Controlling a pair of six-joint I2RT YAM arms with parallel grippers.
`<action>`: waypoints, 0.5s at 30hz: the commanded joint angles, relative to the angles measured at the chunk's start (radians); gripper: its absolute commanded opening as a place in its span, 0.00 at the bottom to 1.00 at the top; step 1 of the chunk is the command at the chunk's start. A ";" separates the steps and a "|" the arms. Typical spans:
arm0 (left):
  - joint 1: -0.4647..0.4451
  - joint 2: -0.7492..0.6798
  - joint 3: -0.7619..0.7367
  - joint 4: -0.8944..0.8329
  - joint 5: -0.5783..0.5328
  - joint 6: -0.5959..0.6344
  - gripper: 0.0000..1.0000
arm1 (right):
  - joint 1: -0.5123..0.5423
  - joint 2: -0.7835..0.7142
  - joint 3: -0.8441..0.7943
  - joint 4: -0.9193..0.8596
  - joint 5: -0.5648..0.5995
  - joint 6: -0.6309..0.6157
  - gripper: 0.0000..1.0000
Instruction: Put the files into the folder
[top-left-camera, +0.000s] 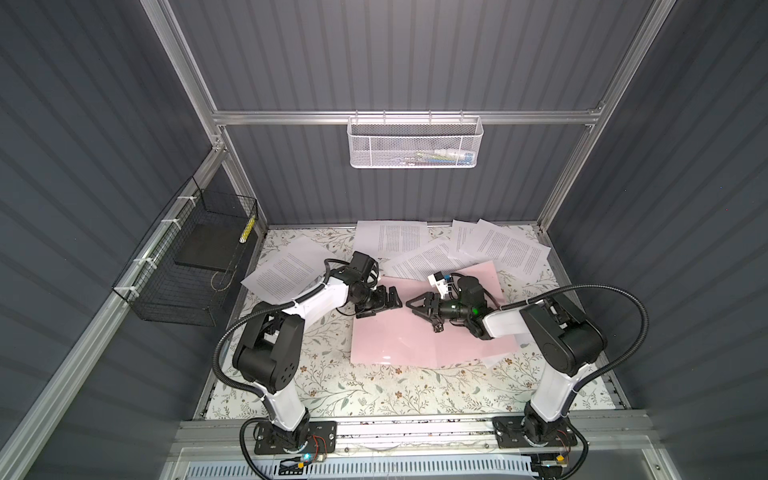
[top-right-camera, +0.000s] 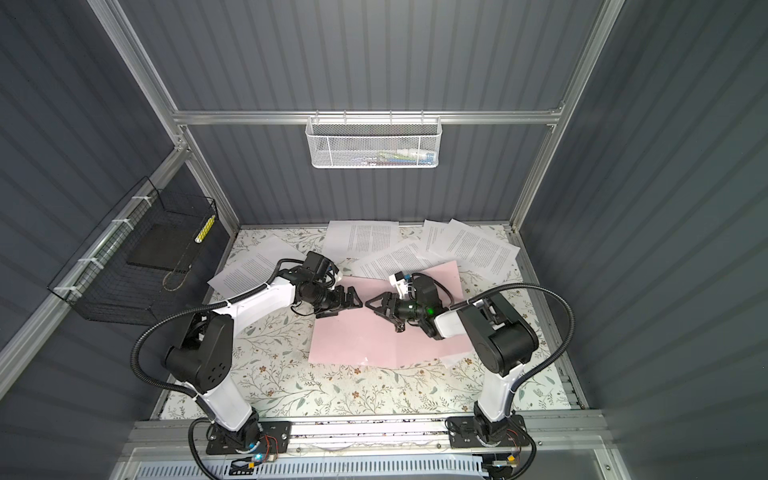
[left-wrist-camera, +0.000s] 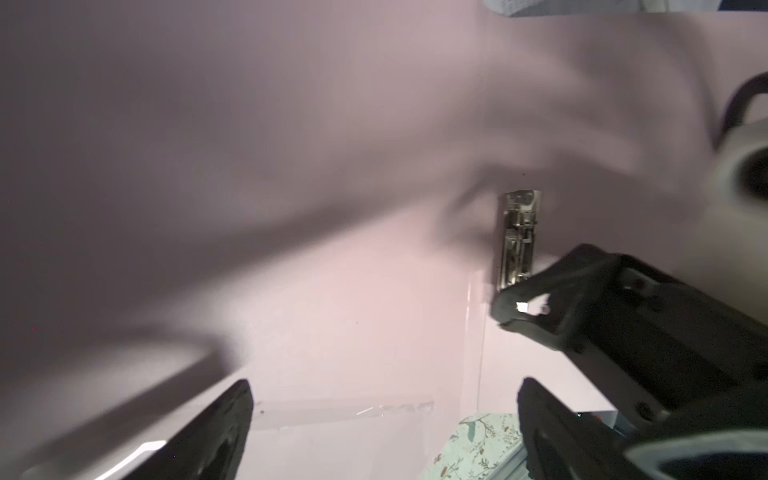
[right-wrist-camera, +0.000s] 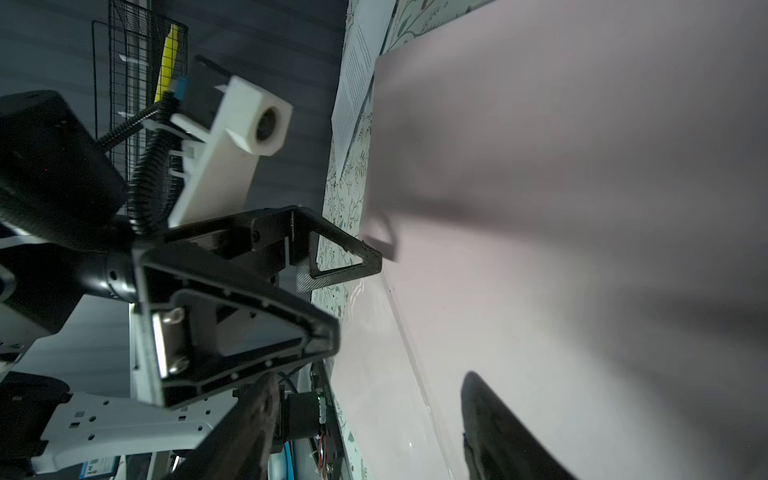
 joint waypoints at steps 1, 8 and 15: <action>0.006 0.021 -0.046 0.020 -0.045 -0.005 1.00 | -0.047 -0.037 -0.041 -0.118 -0.005 -0.067 0.64; 0.014 0.041 -0.134 0.013 -0.145 0.012 1.00 | -0.146 -0.212 -0.078 -0.501 0.083 -0.270 0.54; 0.077 0.033 -0.228 0.068 -0.104 -0.006 1.00 | -0.233 -0.224 -0.096 -0.690 0.162 -0.347 0.45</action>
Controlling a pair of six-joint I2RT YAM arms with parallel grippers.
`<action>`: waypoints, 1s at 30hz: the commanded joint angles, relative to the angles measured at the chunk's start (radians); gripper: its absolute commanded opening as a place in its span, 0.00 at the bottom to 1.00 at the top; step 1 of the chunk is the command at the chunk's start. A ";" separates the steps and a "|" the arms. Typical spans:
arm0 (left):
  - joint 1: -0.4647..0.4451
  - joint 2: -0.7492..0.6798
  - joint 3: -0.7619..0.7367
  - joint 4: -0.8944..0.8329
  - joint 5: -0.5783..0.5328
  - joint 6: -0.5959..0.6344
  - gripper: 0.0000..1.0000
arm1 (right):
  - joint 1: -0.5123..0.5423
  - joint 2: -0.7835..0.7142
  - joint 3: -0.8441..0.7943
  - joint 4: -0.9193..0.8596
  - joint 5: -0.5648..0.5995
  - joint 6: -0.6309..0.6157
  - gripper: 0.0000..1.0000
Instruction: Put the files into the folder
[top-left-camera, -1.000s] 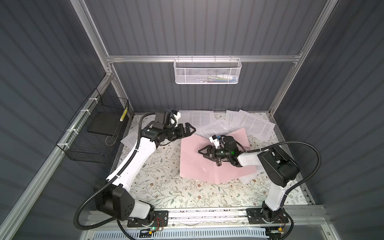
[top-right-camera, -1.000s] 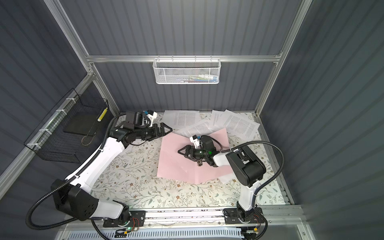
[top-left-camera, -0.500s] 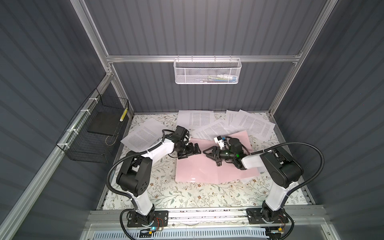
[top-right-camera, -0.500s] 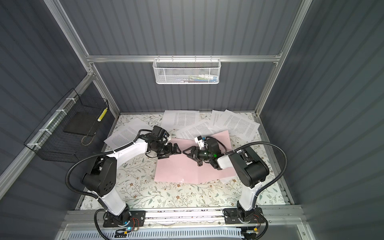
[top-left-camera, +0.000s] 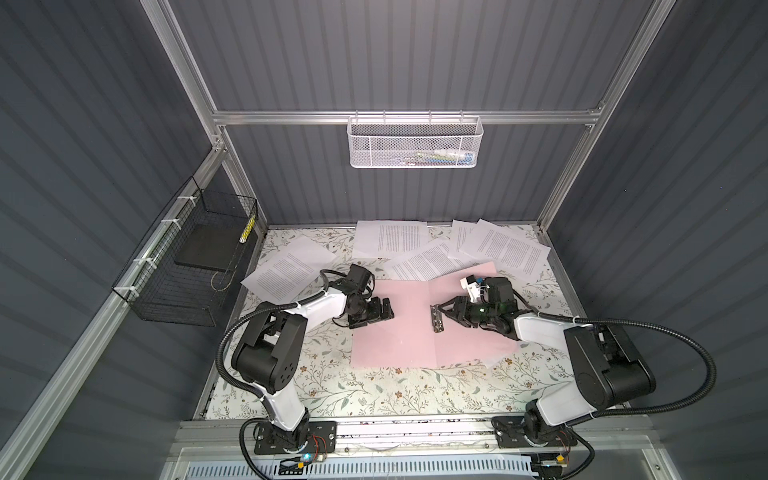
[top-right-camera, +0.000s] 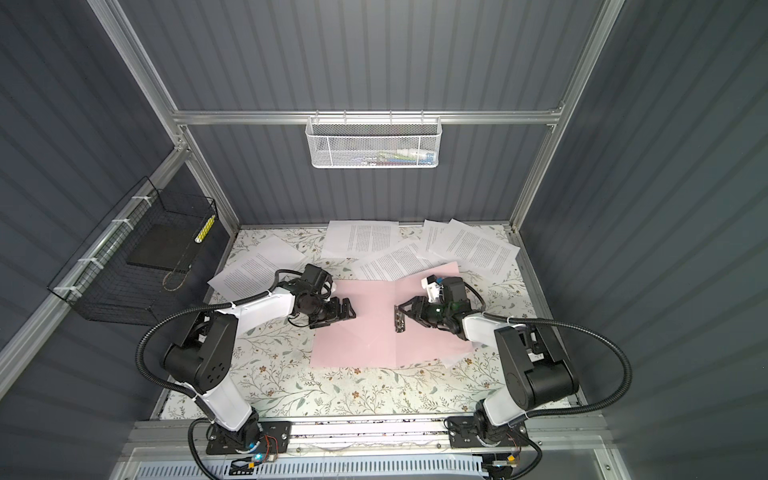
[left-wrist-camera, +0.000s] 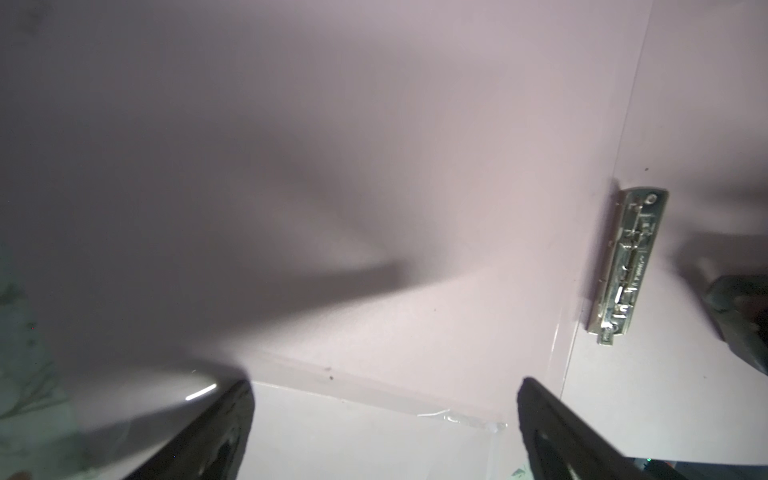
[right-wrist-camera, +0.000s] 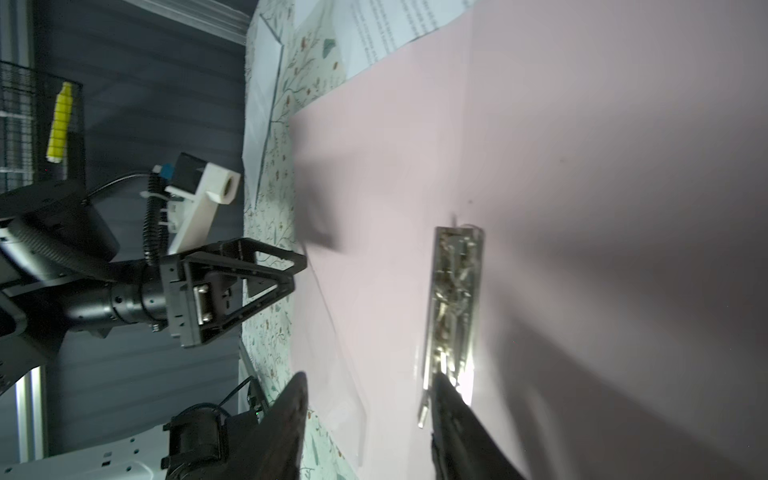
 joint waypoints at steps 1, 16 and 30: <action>0.042 0.054 -0.082 -0.042 -0.037 -0.005 1.00 | -0.028 0.035 -0.026 -0.146 0.055 -0.057 0.43; 0.047 0.056 -0.092 -0.025 -0.008 -0.011 1.00 | -0.012 0.021 -0.122 -0.082 0.245 -0.004 0.22; 0.047 0.080 -0.097 -0.005 0.006 -0.023 1.00 | 0.088 0.020 -0.185 0.240 -0.051 0.015 0.22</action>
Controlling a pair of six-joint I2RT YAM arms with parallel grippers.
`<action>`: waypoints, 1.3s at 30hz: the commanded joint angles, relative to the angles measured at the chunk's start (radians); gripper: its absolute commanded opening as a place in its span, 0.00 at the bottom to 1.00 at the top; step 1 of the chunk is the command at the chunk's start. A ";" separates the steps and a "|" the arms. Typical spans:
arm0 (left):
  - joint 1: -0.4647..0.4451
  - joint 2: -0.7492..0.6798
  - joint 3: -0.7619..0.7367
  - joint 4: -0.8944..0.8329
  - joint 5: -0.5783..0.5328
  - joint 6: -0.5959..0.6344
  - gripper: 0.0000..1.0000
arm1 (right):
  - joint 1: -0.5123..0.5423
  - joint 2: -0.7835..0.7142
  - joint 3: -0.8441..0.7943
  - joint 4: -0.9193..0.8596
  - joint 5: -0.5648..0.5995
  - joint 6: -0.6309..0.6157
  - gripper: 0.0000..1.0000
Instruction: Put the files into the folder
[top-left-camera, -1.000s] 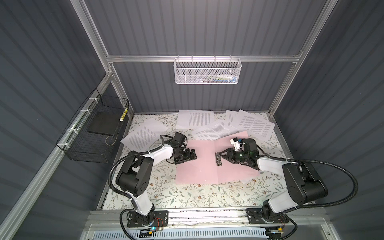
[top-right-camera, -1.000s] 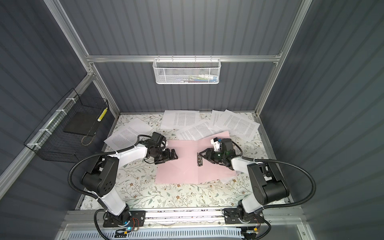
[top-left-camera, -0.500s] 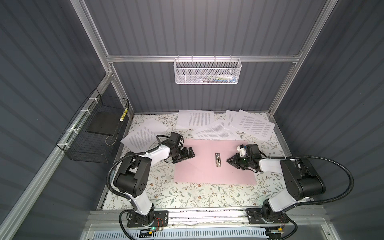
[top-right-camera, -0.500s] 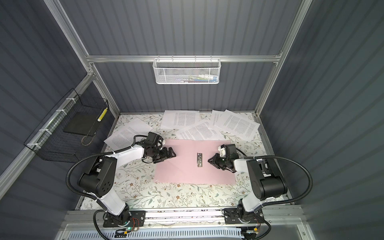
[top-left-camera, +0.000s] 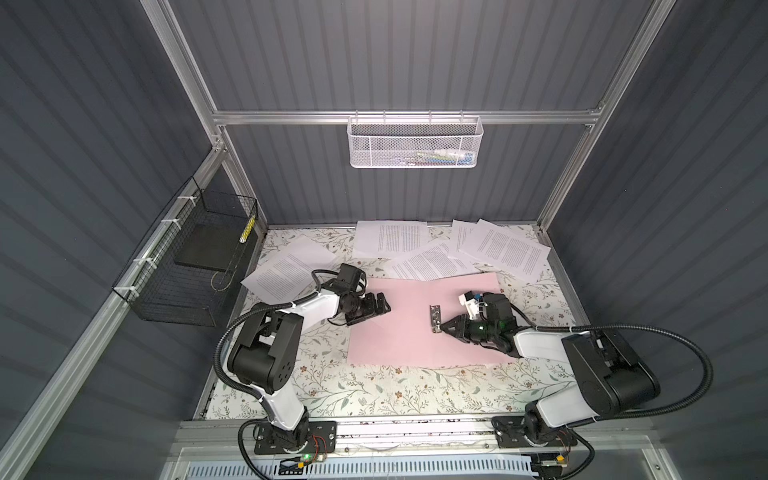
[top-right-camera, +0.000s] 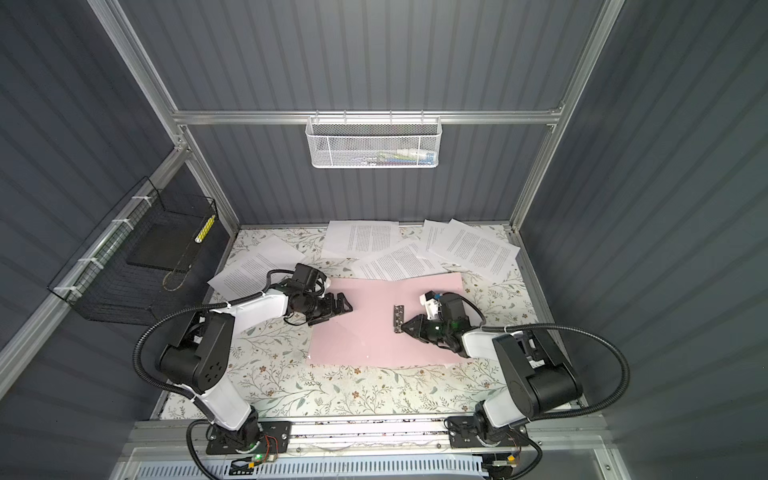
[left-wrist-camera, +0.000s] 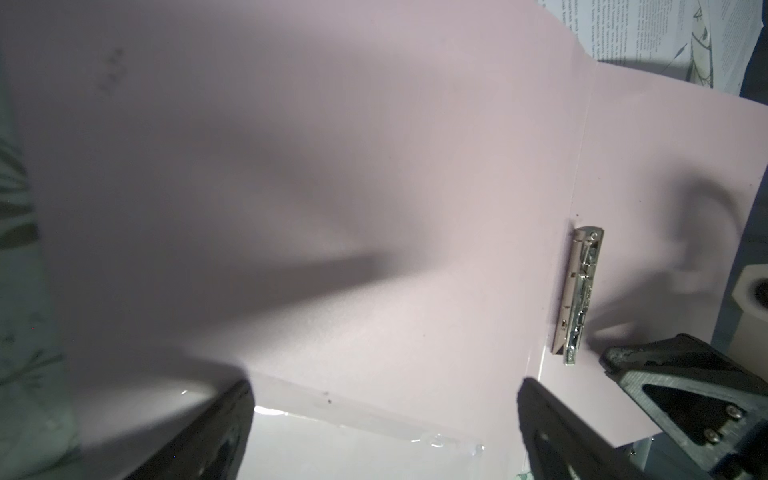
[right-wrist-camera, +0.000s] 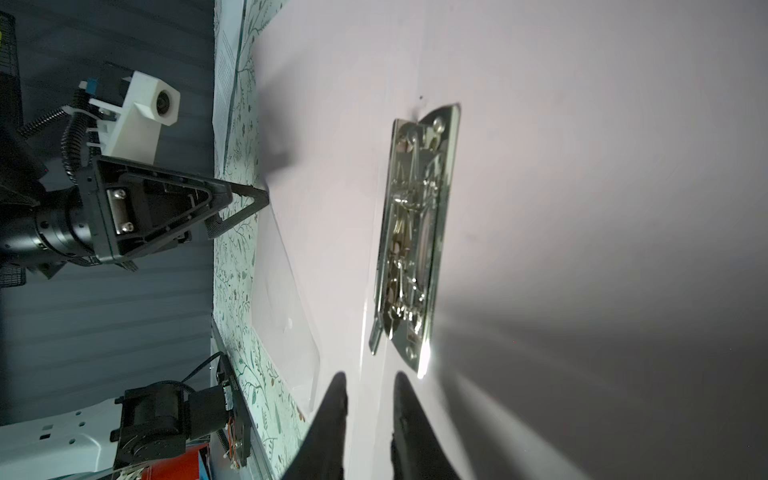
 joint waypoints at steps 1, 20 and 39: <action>0.008 0.084 -0.065 -0.106 -0.042 -0.015 1.00 | 0.019 0.046 -0.009 0.077 -0.074 0.014 0.21; 0.008 0.089 -0.075 -0.095 -0.042 -0.016 1.00 | 0.061 0.138 0.074 0.038 0.025 0.051 0.16; 0.043 0.087 -0.082 -0.093 -0.005 -0.050 1.00 | 0.050 0.187 0.088 -0.028 0.064 0.022 0.00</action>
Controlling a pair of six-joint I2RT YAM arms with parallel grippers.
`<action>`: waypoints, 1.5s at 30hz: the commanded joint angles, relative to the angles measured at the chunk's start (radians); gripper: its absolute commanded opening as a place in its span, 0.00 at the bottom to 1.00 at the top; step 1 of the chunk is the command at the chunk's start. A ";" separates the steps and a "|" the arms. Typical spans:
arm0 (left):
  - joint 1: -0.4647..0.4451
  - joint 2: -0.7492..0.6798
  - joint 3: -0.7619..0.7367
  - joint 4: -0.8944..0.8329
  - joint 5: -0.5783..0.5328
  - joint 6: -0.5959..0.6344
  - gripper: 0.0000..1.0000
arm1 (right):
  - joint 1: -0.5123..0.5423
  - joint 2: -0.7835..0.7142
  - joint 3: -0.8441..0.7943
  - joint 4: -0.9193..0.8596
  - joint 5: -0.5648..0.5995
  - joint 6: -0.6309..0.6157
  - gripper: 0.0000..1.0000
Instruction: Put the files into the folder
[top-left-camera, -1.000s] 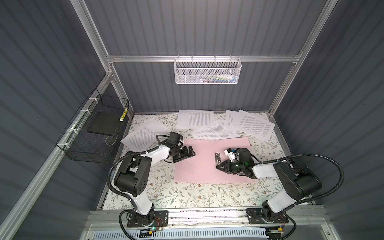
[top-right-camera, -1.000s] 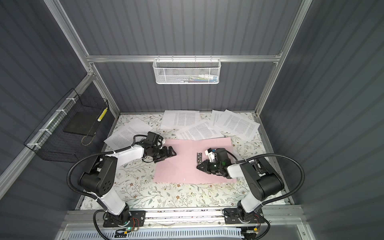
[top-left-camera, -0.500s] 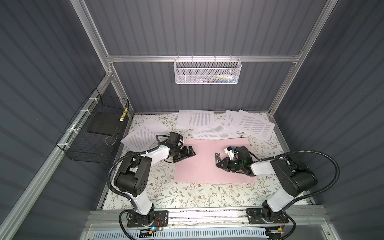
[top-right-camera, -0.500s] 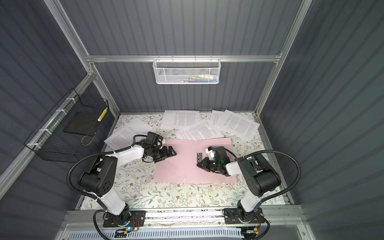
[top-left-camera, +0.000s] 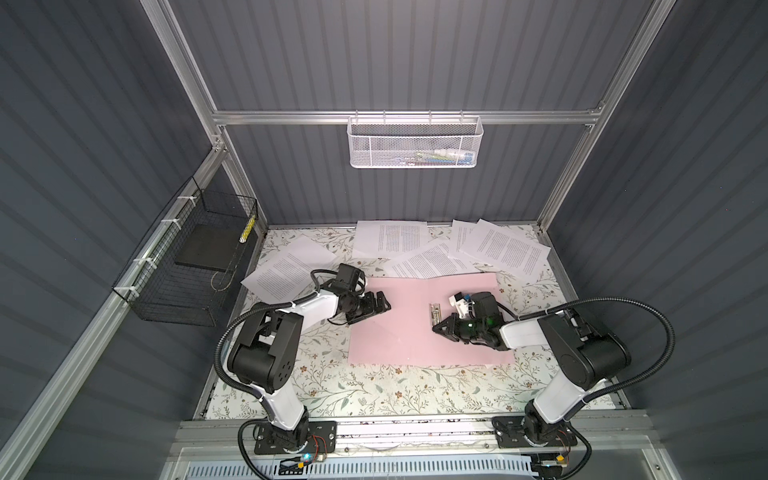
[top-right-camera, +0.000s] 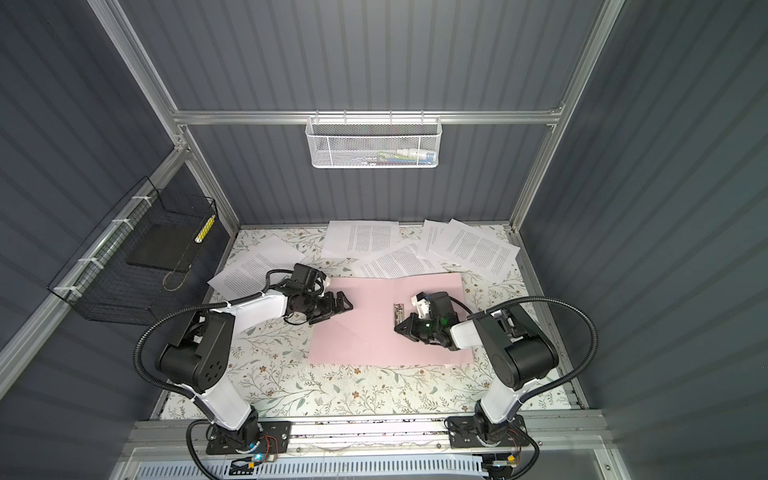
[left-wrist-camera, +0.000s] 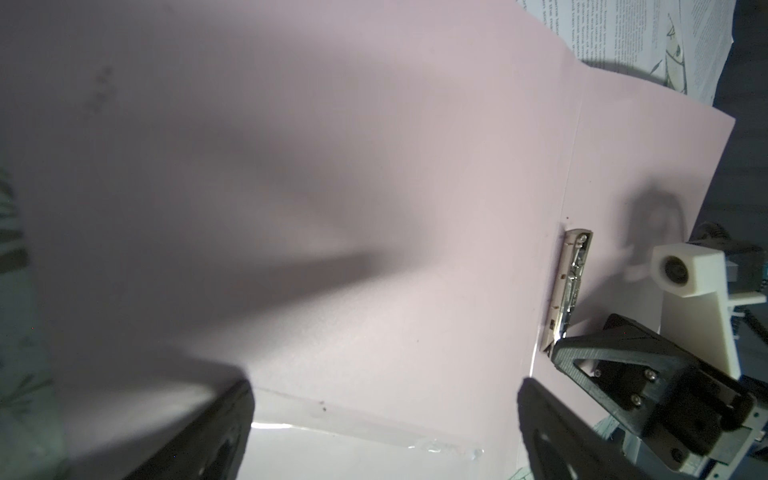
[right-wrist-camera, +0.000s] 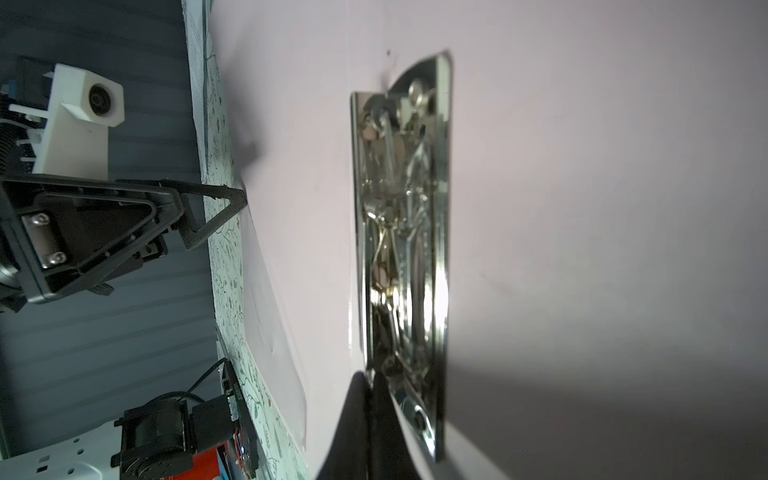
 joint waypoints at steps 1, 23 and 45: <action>0.030 0.085 -0.074 -0.133 -0.032 -0.034 1.00 | -0.014 0.023 0.008 -0.087 0.039 -0.060 0.00; 0.036 0.167 -0.059 -0.176 -0.098 -0.031 1.00 | -0.039 0.172 0.145 -0.530 0.408 -0.121 0.00; 0.069 0.117 -0.035 -0.245 -0.171 -0.028 1.00 | 0.092 -0.058 0.106 -0.410 0.206 0.011 0.00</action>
